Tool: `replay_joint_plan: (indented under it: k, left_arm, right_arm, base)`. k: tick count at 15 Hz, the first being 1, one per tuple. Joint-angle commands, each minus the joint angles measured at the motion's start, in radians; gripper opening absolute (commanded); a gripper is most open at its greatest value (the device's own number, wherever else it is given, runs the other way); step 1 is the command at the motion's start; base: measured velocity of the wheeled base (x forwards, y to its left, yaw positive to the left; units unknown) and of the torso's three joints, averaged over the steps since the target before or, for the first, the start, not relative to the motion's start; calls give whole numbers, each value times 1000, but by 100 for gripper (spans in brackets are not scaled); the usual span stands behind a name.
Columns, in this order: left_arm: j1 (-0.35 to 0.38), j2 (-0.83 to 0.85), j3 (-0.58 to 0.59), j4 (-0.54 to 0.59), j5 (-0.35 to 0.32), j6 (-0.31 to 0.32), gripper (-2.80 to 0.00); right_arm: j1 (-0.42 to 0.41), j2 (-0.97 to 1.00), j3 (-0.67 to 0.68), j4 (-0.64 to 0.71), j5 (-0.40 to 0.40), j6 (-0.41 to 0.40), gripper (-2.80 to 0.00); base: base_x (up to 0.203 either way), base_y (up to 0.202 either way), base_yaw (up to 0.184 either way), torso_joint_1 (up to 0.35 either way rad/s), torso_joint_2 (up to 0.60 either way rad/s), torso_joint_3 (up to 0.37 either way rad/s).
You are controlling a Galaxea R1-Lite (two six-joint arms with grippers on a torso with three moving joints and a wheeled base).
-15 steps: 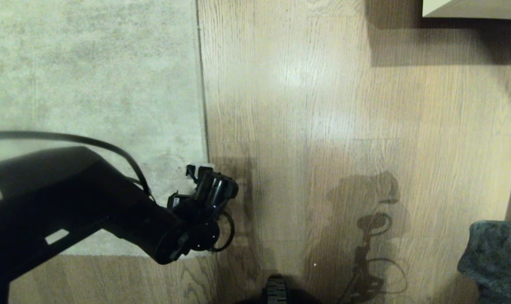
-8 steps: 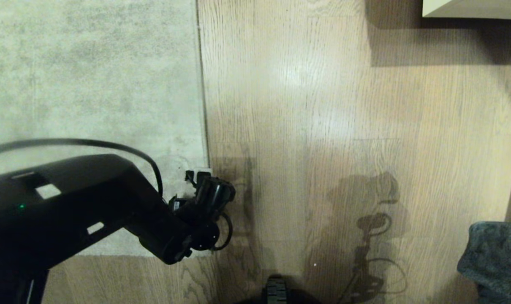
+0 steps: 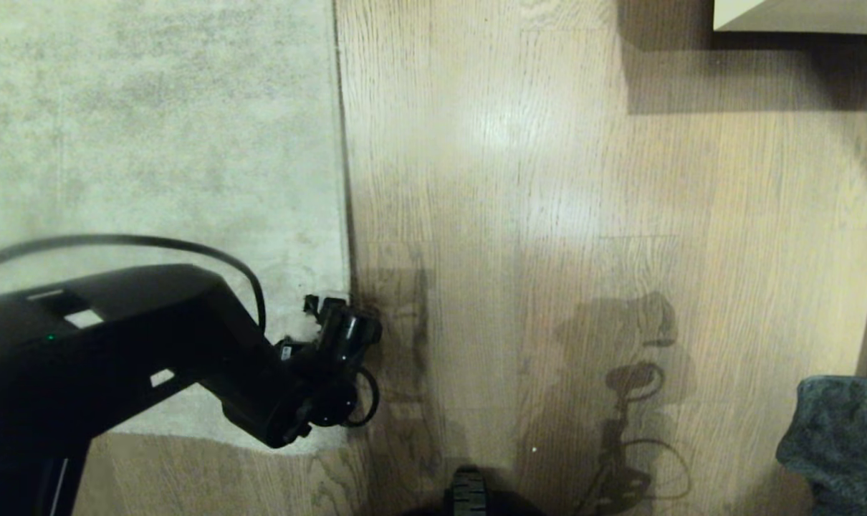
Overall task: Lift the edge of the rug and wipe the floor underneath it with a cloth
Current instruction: Lift up the carpet
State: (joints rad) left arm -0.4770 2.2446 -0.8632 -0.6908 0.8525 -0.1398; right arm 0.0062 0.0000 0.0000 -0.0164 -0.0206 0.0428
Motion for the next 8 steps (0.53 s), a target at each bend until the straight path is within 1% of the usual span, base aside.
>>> replay_joint_plan:
  k: [1, 5, 8]
  left_arm:
    - [26, -28, 47, -7, 10, 4, 0]
    - [65, -123, 136, -7, 10, 9, 0]
    - [95, -213, 208, -7, 11, 37, 0]
  right_arm:
    - [0, 2, 0, 0, -1, 0, -280]
    - [0, 2, 0, 0, -1, 0, -280]
    - [0, 2, 0, 0, -1, 0, -280]
  base:
    - [0, 0, 0, 0, 0, 0]
    - [0, 0, 0, 0, 0, 0]
    - [0, 0, 0, 0, 0, 0]
